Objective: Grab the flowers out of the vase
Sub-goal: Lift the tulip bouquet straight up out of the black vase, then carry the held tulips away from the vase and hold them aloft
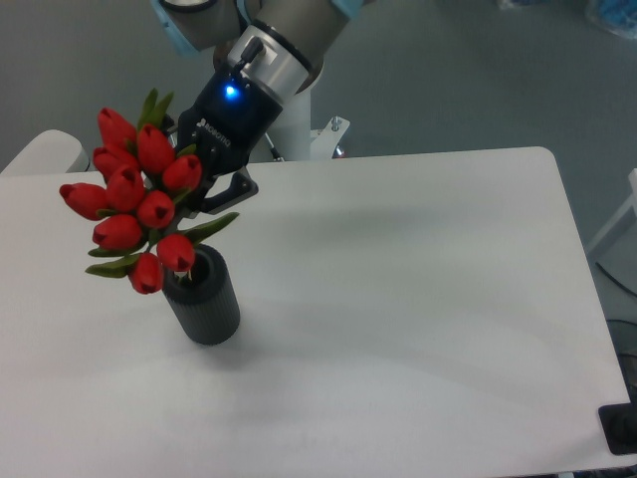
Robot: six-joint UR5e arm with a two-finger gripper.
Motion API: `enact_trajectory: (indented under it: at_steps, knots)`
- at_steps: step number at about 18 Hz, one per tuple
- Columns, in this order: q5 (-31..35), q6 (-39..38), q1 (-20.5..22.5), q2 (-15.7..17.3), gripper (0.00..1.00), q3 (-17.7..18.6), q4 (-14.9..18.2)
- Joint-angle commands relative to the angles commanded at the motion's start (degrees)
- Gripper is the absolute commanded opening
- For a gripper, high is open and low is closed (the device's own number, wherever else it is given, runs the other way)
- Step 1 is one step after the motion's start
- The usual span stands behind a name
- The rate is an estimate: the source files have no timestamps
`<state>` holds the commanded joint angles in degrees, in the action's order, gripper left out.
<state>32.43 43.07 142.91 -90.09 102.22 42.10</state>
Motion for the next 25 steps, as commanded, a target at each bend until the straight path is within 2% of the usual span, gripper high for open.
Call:
enact_trajectory:
  at_steps: [6,11,13,17,22,25]
  knots:
    - [-2.5,0.1,5.8,-0.1,0.35,-1.9,0.2]
    - [-3.8,2.5,12.4,-2.5,0.33,-4.9,0.1]
    - [-3.8,5.1,14.6,-4.6,0.33,-5.8,0.1]
    - [-3.1,13.6,18.2,-7.7,0.33,-5.3,0.2]
    - [-2.6,20.9,21.3,-11.7,0.33,-5.6,0.2]
    - [1.6,24.5,21.4,-13.1,0.32,-6.0,0.2]
